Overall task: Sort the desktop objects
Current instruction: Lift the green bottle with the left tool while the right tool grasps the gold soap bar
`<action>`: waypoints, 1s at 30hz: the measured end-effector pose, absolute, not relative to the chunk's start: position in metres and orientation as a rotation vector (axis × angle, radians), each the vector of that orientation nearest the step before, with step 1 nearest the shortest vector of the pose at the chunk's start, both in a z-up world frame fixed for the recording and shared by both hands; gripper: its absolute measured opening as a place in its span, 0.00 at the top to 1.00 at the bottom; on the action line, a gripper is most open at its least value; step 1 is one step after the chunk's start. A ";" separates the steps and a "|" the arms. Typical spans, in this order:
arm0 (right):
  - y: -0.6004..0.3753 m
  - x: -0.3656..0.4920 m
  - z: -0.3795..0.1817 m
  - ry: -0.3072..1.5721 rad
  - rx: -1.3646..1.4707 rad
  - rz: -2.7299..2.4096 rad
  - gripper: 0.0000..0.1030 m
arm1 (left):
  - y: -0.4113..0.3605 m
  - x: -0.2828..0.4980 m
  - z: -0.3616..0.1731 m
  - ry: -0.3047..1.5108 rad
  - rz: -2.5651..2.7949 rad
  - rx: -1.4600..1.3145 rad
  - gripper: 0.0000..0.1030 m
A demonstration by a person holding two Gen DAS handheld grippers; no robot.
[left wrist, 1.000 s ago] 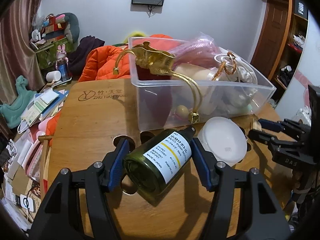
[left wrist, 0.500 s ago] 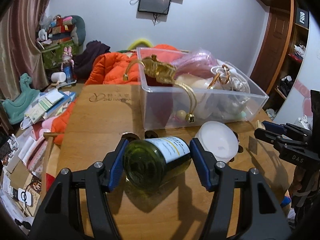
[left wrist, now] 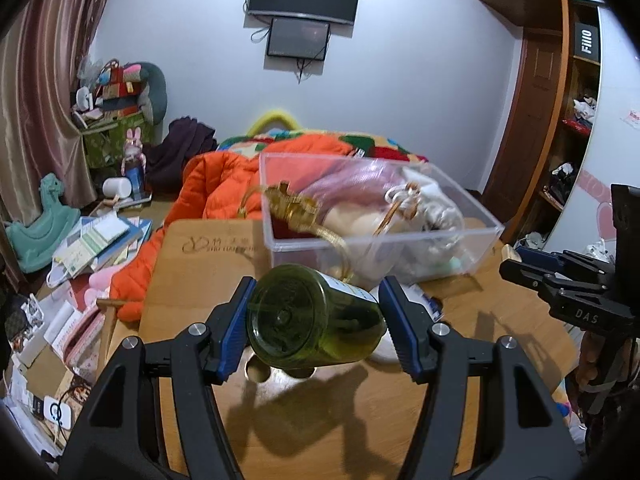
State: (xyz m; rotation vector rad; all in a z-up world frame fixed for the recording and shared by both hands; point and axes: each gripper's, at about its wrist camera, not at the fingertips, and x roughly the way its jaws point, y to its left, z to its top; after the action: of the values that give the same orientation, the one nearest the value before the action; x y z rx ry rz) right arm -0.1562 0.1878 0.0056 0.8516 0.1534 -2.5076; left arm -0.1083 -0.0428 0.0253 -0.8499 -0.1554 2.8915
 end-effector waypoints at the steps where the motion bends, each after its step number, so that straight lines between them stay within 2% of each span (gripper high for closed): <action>1: 0.188 -0.155 0.009 0.159 0.838 -2.512 0.59 | -0.042 -0.108 0.028 -0.154 2.891 -0.839 0.40; 7: 0.189 -0.157 0.022 0.165 0.799 -2.518 0.59 | -0.037 -0.113 0.043 -0.189 2.861 -0.785 0.40; 22: 0.185 -0.180 0.047 0.199 0.719 -2.539 0.59 | -0.036 -0.147 0.074 -0.130 2.903 -0.691 0.40; 30: 0.179 -0.201 0.039 0.199 0.756 -2.535 0.59 | -0.037 -0.177 0.064 -0.100 2.909 -0.749 0.40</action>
State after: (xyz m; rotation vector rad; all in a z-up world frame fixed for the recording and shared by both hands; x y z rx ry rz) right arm -0.2011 0.1794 0.0393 0.7564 0.1994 -2.5350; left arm -0.1772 -0.0372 0.0639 -0.7491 -0.0996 2.9093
